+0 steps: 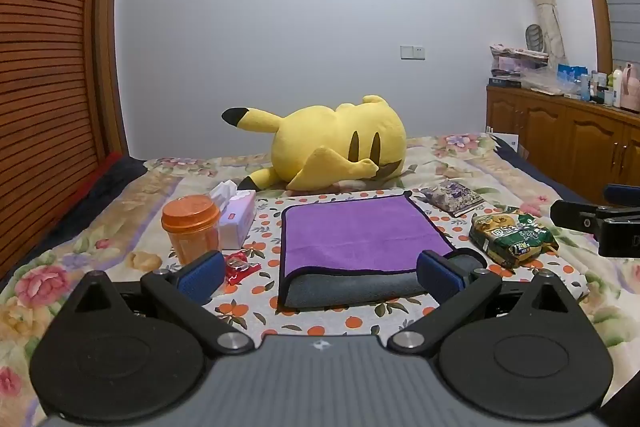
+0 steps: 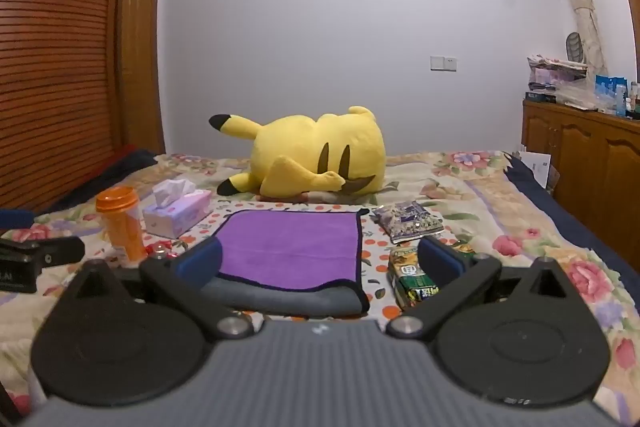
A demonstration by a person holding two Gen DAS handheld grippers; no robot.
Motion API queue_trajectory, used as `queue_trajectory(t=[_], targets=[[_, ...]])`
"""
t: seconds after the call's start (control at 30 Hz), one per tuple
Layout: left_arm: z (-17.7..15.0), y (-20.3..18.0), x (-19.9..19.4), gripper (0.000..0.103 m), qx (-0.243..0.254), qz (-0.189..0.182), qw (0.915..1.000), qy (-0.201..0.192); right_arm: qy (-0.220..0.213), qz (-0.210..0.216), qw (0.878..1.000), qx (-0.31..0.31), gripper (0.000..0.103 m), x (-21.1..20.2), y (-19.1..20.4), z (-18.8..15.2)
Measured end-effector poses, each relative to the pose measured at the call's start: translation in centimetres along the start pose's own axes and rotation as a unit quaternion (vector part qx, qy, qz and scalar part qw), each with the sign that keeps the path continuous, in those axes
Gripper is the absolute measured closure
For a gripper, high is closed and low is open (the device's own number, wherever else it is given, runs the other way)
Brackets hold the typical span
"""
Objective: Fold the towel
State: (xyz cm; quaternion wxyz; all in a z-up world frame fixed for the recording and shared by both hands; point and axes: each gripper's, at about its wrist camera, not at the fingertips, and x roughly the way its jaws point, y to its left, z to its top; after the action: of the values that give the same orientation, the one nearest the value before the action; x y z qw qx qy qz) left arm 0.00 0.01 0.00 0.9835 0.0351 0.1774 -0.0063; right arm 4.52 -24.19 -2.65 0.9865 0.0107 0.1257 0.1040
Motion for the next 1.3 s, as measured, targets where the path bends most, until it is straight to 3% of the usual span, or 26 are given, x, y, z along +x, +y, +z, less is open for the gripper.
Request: queue_trajectory(t=[1.3], targets=[[0.01,-0.07,0.05,0.000,0.006,0.003,1.0000,0.001,0.003,-0.002,1.000,0.007,0.000,0.12,-0.39,-0.15]])
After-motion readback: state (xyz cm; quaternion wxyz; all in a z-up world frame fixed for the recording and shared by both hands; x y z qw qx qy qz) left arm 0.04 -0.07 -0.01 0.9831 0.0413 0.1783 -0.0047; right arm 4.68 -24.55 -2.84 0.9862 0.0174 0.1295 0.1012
